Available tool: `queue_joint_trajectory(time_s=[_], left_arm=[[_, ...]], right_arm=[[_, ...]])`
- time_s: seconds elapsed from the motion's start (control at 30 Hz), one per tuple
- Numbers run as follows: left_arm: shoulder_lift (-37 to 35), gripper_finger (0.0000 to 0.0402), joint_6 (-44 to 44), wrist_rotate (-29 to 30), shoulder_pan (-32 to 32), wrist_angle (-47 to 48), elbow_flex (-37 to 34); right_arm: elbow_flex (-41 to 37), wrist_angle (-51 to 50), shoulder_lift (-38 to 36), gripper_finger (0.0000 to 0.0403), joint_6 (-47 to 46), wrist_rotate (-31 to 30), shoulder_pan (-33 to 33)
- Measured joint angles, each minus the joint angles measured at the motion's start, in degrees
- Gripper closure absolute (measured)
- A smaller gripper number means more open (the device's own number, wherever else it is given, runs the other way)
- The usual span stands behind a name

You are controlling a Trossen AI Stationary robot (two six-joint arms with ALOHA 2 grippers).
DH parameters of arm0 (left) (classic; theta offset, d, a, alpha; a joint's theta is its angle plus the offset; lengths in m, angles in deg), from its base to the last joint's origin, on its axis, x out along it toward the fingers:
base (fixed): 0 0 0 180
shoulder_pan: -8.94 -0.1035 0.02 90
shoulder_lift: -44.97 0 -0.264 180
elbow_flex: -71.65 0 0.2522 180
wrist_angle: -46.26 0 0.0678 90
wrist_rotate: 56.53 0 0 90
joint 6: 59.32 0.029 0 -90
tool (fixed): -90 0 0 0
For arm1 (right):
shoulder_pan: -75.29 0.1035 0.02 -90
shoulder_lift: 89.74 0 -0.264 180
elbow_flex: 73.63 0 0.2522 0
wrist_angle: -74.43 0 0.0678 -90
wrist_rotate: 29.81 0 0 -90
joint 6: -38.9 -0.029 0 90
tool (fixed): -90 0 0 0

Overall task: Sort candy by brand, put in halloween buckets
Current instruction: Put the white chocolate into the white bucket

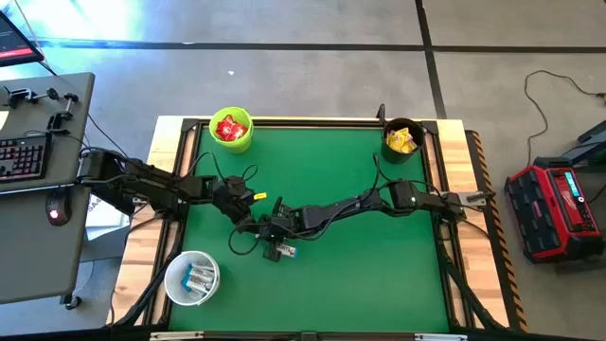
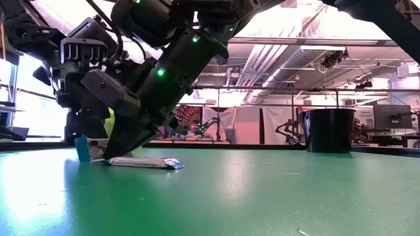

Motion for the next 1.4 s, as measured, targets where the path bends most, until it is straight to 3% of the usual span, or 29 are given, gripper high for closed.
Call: queue_joint_trajectory(time_s=[0.4,0.63,0.9,1.07,1.27,1.4], left_arm=[[-2.8,0.0231,-0.1,0.5,-3.6,1.2,0.0],[-5.9,0.0231,4.2,0.4,-8.8,8.6,0.0],[-4.6,0.0232,8.6,-2.1,-12.6,10.2,0.1],[-4.5,0.0232,9.7,-2.8,-14.0,11.1,0.1],[-4.5,0.0232,10.3,-2.8,-14.8,11.6,0.1],[-4.5,0.0232,11.1,-2.3,-15.7,12.0,0.1]], right_arm=[[0.0,0.1,0.0,0.0403,0.3,-0.8,0.0],[0.2,-0.4,-0.5,0.0403,0.4,-0.7,0.0],[0.2,-10.6,-2.1,0.0403,-4.7,-5.0,-2.1],[0.0,-5.8,-2.1,0.0403,-4.0,-4.5,-3.8],[-0.1,-1.9,-1.8,0.0403,-5.9,-9.1,-5.8],[-0.1,0.7,-1.9,0.0403,-2.5,-7.2,-6.0]])
